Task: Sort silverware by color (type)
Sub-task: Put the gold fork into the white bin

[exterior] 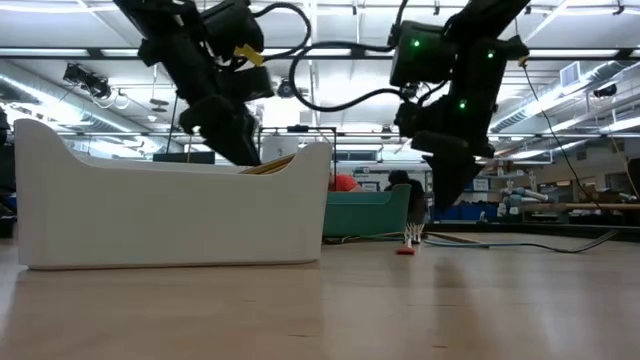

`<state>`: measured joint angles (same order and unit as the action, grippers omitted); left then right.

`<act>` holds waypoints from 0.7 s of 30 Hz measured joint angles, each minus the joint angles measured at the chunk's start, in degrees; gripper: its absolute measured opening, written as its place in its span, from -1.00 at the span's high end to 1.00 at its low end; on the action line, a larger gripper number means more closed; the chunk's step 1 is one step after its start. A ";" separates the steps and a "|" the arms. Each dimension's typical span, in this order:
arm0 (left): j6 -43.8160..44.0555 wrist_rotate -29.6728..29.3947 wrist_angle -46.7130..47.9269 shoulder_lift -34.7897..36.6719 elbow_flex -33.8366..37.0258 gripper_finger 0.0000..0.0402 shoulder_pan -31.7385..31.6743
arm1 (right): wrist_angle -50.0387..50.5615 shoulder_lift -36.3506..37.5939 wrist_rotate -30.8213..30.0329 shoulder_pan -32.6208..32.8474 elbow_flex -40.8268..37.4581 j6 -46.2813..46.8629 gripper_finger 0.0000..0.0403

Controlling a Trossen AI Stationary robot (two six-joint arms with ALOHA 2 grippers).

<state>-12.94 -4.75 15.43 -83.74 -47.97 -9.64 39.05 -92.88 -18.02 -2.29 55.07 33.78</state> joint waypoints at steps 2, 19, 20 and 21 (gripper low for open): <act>0.33 0.01 -2.27 0.79 1.41 0.30 -0.03 | -0.03 -0.14 -0.51 -1.24 0.00 0.72 0.43; 4.92 -0.15 -5.72 12.50 11.81 0.30 0.04 | -3.83 -4.77 1.48 -7.03 -0.09 0.77 0.12; 5.08 -0.13 -5.87 12.68 11.94 0.30 0.09 | -3.76 -4.81 1.57 -7.24 -0.17 0.78 0.12; 5.24 -0.15 -6.50 12.72 12.02 0.30 0.20 | -3.38 -4.74 1.59 -7.28 -0.29 0.82 0.12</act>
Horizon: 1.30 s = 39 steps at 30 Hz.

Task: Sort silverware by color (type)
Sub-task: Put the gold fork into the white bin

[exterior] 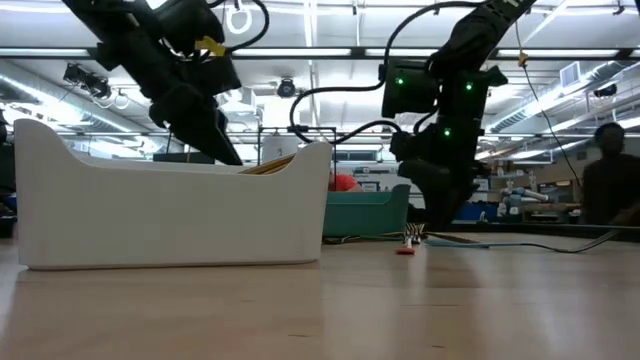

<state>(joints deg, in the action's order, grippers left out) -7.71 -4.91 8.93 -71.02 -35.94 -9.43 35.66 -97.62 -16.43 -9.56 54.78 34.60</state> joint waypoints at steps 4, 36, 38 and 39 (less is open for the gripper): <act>1.11 0.04 1.12 0.26 0.37 0.30 0.07 | -0.20 0.02 -0.37 -0.65 -0.76 1.24 0.14; 1.51 0.17 4.44 0.28 0.39 0.30 0.07 | 2.32 1.53 7.65 -1.28 -5.87 -1.57 0.91; 1.53 0.17 4.57 0.28 0.39 0.30 0.07 | 3.78 1.82 8.28 -1.22 -5.87 -1.23 0.92; 1.53 0.17 4.69 0.28 0.39 0.30 0.07 | 4.64 1.96 8.58 -1.09 -5.89 -0.67 0.92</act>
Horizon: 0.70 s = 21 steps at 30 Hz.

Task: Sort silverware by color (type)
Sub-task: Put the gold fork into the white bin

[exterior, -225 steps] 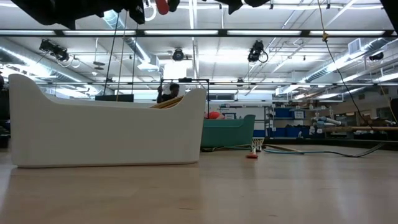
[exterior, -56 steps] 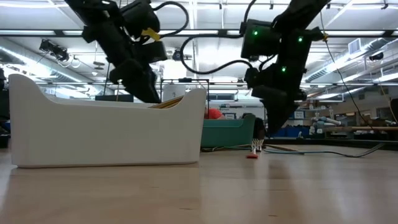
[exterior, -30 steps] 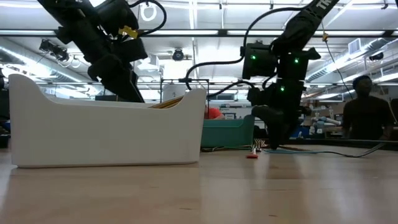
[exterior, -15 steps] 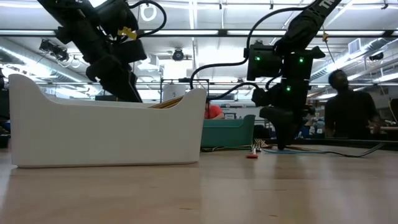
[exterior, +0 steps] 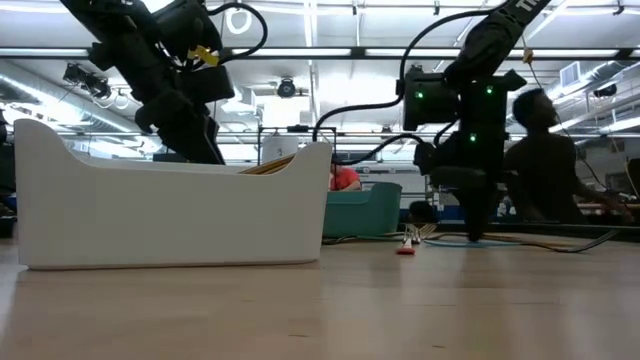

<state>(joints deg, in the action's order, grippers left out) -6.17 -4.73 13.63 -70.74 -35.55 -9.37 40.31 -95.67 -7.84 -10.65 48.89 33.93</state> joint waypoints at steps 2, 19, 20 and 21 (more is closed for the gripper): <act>0.00 0.00 0.16 0.00 0.00 0.30 0.00 | 1.63 0.91 0.31 0.13 -0.14 0.69 0.91; -0.92 0.00 -6.52 0.02 -0.07 0.30 0.01 | 18.64 8.55 -6.91 0.83 -0.36 9.38 0.89; -0.93 0.00 -6.87 0.02 -0.07 0.30 0.00 | 19.03 8.82 -6.99 0.83 -0.33 9.38 0.89; -0.94 0.00 -7.28 0.02 -0.07 0.30 0.00 | 19.32 9.06 -6.99 0.83 -0.33 9.34 0.89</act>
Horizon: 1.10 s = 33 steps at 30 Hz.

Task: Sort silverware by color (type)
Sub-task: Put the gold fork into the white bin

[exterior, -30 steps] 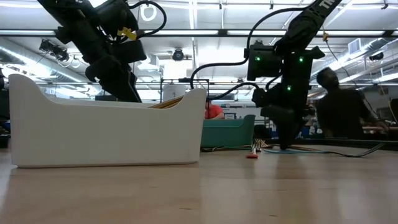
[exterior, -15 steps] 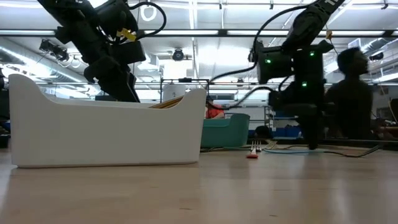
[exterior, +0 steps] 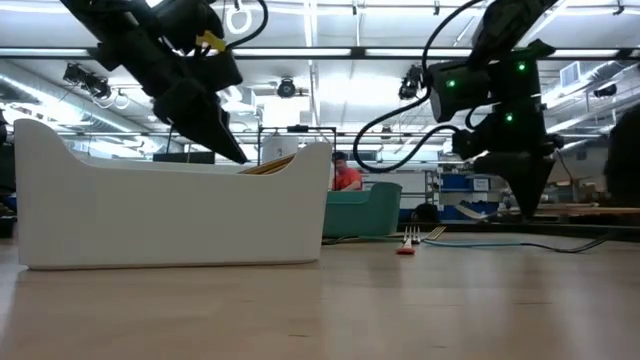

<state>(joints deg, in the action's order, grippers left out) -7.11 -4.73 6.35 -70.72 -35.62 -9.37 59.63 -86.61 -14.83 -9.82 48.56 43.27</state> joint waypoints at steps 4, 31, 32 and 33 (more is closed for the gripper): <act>0.44 0.40 -1.61 0.00 0.00 0.30 0.00 | -0.12 1.30 -0.09 0.10 0.04 -0.85 0.89; 4.79 7.74 9.79 0.13 -6.10 0.30 1.00 | -21.39 -1.79 3.98 10.34 8.73 -11.79 0.89; 5.00 7.33 10.61 0.84 -6.12 0.30 1.31 | -20.26 -3.00 3.93 10.64 10.17 -12.05 0.89; 5.00 6.84 11.47 1.60 -6.12 0.30 1.70 | -19.17 -4.03 3.86 10.91 11.56 -12.33 0.88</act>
<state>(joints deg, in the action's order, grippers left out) -2.11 2.10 17.81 -69.12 -41.74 -7.66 40.46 -90.65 -10.97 1.08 60.11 30.94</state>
